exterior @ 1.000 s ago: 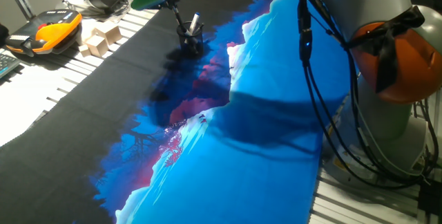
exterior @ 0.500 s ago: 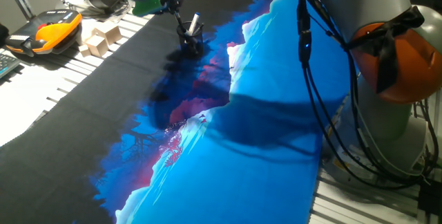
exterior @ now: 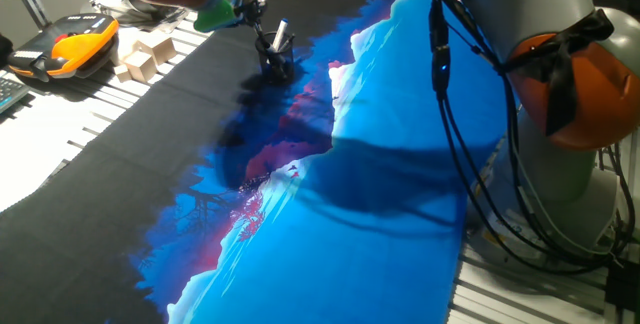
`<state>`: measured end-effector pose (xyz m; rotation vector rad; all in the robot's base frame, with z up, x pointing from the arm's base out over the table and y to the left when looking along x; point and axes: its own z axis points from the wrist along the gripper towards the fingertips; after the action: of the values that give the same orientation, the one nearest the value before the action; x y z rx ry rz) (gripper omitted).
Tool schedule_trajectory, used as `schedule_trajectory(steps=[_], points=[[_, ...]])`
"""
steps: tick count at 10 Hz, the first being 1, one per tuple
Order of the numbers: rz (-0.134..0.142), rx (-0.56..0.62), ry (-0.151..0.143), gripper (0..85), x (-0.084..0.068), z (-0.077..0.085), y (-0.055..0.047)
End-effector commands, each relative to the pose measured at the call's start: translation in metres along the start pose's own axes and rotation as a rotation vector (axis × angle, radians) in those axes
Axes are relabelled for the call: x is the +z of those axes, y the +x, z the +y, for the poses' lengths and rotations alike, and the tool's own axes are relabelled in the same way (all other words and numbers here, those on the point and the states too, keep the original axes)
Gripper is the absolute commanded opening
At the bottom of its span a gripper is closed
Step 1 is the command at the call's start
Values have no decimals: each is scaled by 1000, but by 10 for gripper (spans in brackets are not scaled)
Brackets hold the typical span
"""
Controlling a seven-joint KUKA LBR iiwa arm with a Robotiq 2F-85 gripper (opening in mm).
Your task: Put the pen into the pen holder
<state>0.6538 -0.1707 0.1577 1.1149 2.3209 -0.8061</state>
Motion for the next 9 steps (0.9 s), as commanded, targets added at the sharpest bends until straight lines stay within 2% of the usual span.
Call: schedule_trajectory(steps=[1, 2, 4, 9], points=[[0, -6, -12, 0, 0, 0, 0], [2, -15, -33, 0, 0, 0, -1], [1, -18, -45, 0, 1, -1, -1], [-9, -14, -47, 0, 2, -1, 1]])
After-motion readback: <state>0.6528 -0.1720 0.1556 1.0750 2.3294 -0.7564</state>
